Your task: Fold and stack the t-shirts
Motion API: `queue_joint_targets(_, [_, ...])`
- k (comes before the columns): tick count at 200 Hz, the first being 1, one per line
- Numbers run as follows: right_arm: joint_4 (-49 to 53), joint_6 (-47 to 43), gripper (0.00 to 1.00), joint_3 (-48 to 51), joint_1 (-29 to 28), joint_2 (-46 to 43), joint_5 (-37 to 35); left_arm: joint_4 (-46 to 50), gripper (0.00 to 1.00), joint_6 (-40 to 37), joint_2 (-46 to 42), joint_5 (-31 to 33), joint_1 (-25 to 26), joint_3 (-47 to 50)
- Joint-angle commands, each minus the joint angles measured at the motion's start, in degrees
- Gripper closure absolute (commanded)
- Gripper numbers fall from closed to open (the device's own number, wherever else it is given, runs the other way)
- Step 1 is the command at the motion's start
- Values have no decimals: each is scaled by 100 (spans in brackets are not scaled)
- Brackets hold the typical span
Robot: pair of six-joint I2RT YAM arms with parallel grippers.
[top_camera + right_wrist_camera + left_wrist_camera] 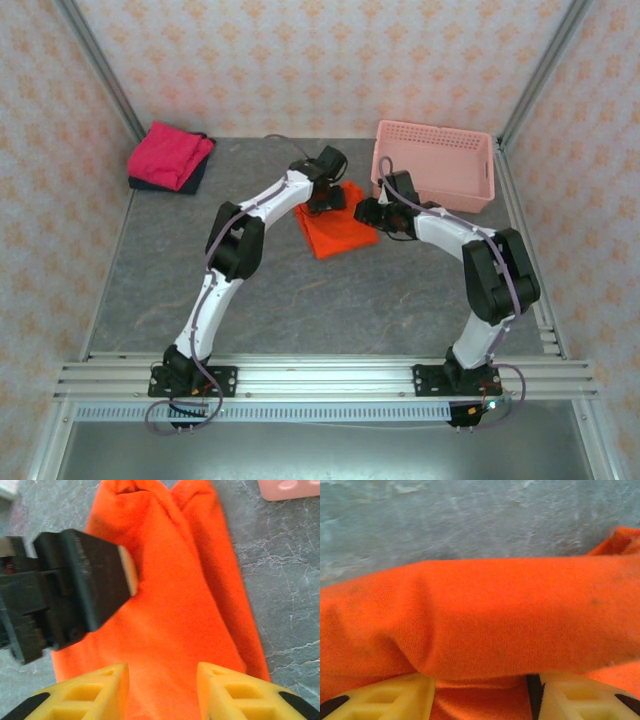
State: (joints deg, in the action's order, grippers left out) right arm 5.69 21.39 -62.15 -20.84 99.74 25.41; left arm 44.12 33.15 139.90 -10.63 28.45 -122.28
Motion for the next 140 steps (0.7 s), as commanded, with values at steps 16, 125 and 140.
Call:
queue_joint_targets(16, [-138,-42,57,72,-281,199,-220,28,36,-204,-803,40,-131,535])
queue_joint_targets(125, [-225,133,58,-73,-1022,589,-170,-568,0,-502,-3012,1950,-1883,2462])
queue_joint_targets(140, [-223,138,58,-95,-1053,607,-153,-534,0,-502,-2977,2056,-2367,2449])
